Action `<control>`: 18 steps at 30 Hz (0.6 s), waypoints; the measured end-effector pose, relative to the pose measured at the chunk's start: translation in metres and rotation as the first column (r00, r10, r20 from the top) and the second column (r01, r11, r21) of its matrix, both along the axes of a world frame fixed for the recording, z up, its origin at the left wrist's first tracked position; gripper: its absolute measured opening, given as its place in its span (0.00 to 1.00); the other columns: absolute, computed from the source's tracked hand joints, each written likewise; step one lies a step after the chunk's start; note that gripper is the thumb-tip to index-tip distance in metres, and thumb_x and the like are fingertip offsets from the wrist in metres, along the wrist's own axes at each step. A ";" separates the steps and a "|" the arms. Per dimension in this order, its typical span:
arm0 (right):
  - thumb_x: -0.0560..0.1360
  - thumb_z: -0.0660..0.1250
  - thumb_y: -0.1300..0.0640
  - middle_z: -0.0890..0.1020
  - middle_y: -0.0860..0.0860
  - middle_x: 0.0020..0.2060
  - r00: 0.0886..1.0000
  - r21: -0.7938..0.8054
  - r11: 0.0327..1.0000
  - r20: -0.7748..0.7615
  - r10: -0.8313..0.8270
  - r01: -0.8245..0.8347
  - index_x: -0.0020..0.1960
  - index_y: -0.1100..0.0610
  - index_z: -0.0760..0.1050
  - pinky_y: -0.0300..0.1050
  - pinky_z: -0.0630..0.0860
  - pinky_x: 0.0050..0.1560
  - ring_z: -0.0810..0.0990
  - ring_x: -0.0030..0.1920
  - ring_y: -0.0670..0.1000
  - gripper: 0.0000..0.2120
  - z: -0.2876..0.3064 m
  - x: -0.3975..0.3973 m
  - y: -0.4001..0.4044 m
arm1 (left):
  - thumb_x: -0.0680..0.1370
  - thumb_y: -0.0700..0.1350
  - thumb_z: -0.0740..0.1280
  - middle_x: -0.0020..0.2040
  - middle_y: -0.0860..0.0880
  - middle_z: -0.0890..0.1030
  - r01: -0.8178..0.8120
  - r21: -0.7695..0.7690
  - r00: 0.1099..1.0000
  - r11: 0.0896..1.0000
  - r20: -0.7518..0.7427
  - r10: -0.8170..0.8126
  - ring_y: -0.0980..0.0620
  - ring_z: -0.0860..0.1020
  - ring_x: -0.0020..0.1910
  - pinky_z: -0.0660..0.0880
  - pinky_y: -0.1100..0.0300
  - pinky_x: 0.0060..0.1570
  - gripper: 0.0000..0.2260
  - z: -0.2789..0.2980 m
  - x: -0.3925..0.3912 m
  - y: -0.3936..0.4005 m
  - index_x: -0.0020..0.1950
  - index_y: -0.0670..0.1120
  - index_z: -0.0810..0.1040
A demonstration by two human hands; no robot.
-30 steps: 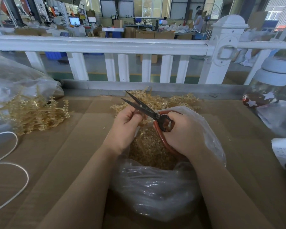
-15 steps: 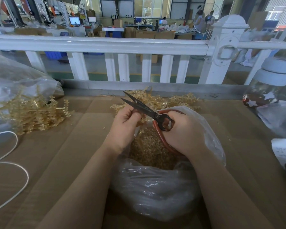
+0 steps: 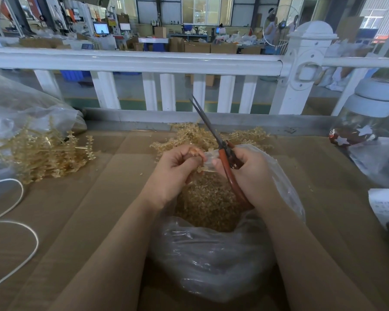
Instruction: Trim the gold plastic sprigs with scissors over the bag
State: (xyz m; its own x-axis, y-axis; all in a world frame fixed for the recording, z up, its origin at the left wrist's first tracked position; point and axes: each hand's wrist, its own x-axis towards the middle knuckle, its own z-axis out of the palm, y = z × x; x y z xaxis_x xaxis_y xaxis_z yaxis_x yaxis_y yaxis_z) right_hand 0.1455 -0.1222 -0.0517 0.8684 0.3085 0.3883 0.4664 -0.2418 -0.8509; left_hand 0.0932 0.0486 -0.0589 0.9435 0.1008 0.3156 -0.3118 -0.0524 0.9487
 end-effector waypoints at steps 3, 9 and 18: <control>0.75 0.74 0.58 0.82 0.45 0.28 0.995 0.041 0.999 -0.094 0.034 -0.031 0.37 0.50 0.80 0.30 0.71 0.27 0.77 0.26 0.39 0.09 0.003 -0.001 0.001 | 0.79 0.45 0.67 0.31 0.54 0.75 0.036 -0.007 0.999 0.999 -0.020 -0.036 0.57 0.70 0.27 0.67 0.66 0.27 0.04 -0.001 -0.001 -0.001 0.50 0.49 0.81; 0.75 0.74 0.56 0.83 0.51 0.30 0.978 0.140 0.986 -0.200 -0.061 0.090 0.39 0.55 0.81 0.35 0.76 0.33 0.80 0.30 0.45 0.07 0.007 0.004 -0.001 | 0.67 0.49 0.78 0.43 0.53 0.82 0.138 -0.146 0.983 0.980 -0.097 -0.153 0.54 0.77 0.36 0.75 0.63 0.37 0.25 0.004 -0.006 -0.001 0.59 0.48 0.72; 0.75 0.74 0.54 0.84 0.57 0.35 0.967 0.158 0.975 -0.227 -0.119 0.157 0.35 0.52 0.80 0.41 0.80 0.39 0.83 0.38 0.57 0.10 0.010 0.002 -0.002 | 0.68 0.39 0.78 0.45 0.45 0.81 0.049 -0.013 0.999 0.999 0.009 -0.049 0.43 0.78 0.43 0.76 0.45 0.48 0.14 0.003 -0.003 -0.001 0.48 0.48 0.77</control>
State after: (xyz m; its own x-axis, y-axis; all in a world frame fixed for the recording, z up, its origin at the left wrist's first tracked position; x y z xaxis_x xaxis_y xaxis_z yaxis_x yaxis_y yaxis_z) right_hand 0.1477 -0.1239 -0.0417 0.9665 0.1244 0.2247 0.2404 -0.1308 -0.9618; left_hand 0.0902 0.0475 -0.0554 0.9445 0.0585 0.3231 -0.3223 -0.0243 0.9463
